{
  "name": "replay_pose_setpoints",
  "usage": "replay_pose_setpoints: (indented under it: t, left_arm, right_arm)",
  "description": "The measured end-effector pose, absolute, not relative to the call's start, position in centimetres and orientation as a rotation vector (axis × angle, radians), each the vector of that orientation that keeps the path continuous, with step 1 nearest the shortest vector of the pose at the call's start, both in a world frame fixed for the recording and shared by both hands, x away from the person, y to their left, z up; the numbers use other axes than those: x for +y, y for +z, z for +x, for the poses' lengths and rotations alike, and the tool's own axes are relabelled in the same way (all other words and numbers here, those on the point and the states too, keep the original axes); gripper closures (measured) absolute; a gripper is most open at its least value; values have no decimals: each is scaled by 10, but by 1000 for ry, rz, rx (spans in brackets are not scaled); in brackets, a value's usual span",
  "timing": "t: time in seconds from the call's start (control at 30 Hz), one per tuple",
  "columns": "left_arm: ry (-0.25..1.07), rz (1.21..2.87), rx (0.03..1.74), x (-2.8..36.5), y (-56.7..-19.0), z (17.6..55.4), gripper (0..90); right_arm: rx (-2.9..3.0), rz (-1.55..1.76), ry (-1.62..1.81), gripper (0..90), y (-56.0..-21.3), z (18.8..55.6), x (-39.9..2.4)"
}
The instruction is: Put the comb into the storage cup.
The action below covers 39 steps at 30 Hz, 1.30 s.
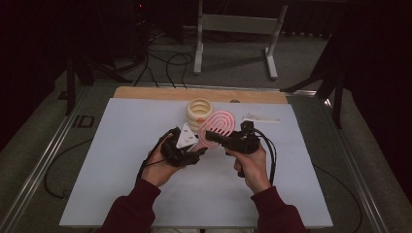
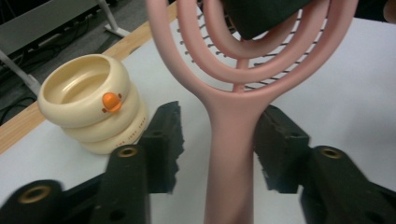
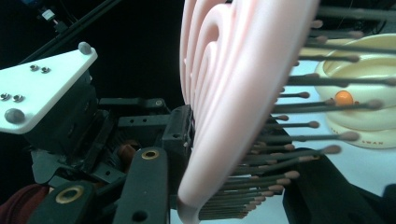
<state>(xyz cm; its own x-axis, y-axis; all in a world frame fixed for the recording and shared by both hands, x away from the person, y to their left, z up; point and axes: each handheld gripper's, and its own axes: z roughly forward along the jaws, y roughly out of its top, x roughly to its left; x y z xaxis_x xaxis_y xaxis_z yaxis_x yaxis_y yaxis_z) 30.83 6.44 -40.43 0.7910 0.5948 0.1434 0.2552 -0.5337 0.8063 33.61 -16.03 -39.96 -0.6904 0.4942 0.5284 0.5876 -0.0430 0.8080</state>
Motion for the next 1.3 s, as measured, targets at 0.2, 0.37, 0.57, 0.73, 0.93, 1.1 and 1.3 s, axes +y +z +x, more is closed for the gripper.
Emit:
replay_pose_setpoints:
  t: [0.2, 0.37, 0.57, 0.73, 0.93, 1.1, 1.3]
  left_arm:
    - [575, 2112, 668, 67, -403, 306, 266]
    - [587, 2099, 685, 70, -402, 305, 145]
    - [571, 2091, 703, 73, -403, 305, 78]
    - [556, 2086, 712, 80, -408, 304, 5]
    - [548, 2045, 751, 93, -409, 305, 0]
    - [548, 2003, 786, 107, -411, 303, 0]
    - [539, 1938, 841, 131, -416, 298, 0]
  right_arm:
    - [-2115, -1204, -1862, 636, -401, 337, -159]
    - [-2105, -1210, -1862, 636, -402, 338, -158]
    - [-2103, -1215, -1870, 637, -402, 338, -158]
    - [-2095, -1222, -1879, 637, -402, 339, -158]
    - [-2092, -1225, -1880, 637, -402, 339, -158]
    - [-2094, -1234, -1875, 637, -403, 340, -158]
    - [-2093, -1243, -1876, 637, -402, 340, -158]
